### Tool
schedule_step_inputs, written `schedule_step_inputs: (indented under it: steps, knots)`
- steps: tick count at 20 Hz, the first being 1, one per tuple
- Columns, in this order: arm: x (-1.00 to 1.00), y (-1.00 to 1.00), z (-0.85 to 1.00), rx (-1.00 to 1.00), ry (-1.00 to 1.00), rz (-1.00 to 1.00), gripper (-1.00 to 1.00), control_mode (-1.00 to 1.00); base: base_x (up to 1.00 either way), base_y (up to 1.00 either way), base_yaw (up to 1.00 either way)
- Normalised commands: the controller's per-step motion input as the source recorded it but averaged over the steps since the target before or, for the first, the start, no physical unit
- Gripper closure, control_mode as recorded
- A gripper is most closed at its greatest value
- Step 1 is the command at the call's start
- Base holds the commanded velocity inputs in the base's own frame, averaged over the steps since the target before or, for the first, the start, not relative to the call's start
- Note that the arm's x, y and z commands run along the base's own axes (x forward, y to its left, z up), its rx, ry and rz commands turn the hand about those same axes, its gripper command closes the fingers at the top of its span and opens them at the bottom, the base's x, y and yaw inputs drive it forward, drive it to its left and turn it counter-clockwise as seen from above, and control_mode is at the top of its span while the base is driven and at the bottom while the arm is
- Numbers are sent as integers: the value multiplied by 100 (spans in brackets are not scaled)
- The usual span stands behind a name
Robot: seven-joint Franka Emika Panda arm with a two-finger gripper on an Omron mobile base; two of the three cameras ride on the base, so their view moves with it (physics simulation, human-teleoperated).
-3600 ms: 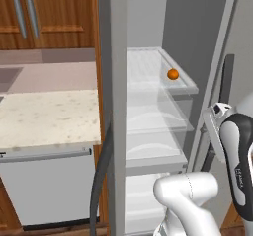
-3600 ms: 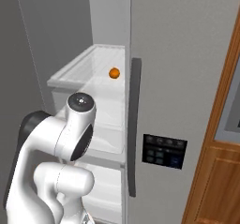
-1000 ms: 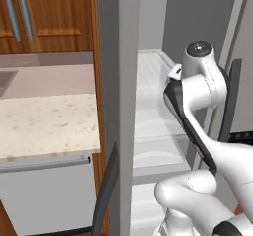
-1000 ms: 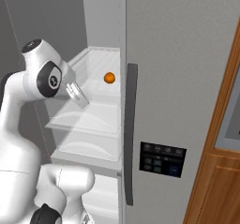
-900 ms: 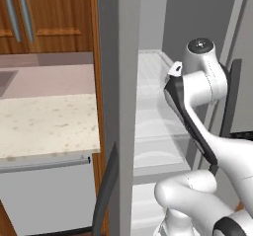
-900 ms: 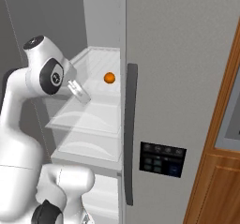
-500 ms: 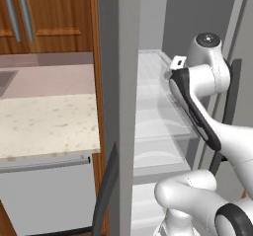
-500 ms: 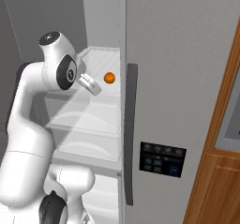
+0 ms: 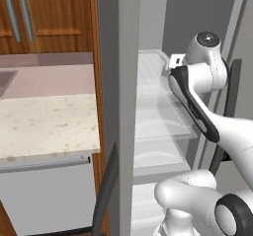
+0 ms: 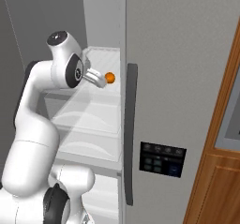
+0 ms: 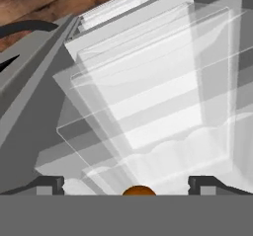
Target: Retrieve the tangerine and mango from the fridge and place them into the bowl on the dining table.
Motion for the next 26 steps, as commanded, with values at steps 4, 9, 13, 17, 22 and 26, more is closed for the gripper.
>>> schedule_step_inputs:
  steps: [4, 9, 13, 17, 22, 26]
  knots:
    - [11, 0, 20, -17, 5, 8, -100, -100, 0, 0, 0]
    - [13, -1, 4, -11, 1, 4, -100, -100, 0, 0, 0]
    - [26, -5, 0, -9, 0, 4, -100, -100, 0, 0, 0]
    - [29, -3, 0, -9, 1, 3, -100, -100, 0, 0, 0]
    - [25, -18, 0, -2, 0, 0, -100, -100, 0, 0, 0]
    - [19, -22, -4, 0, 0, 0, -100, -100, 0, 0, 0]
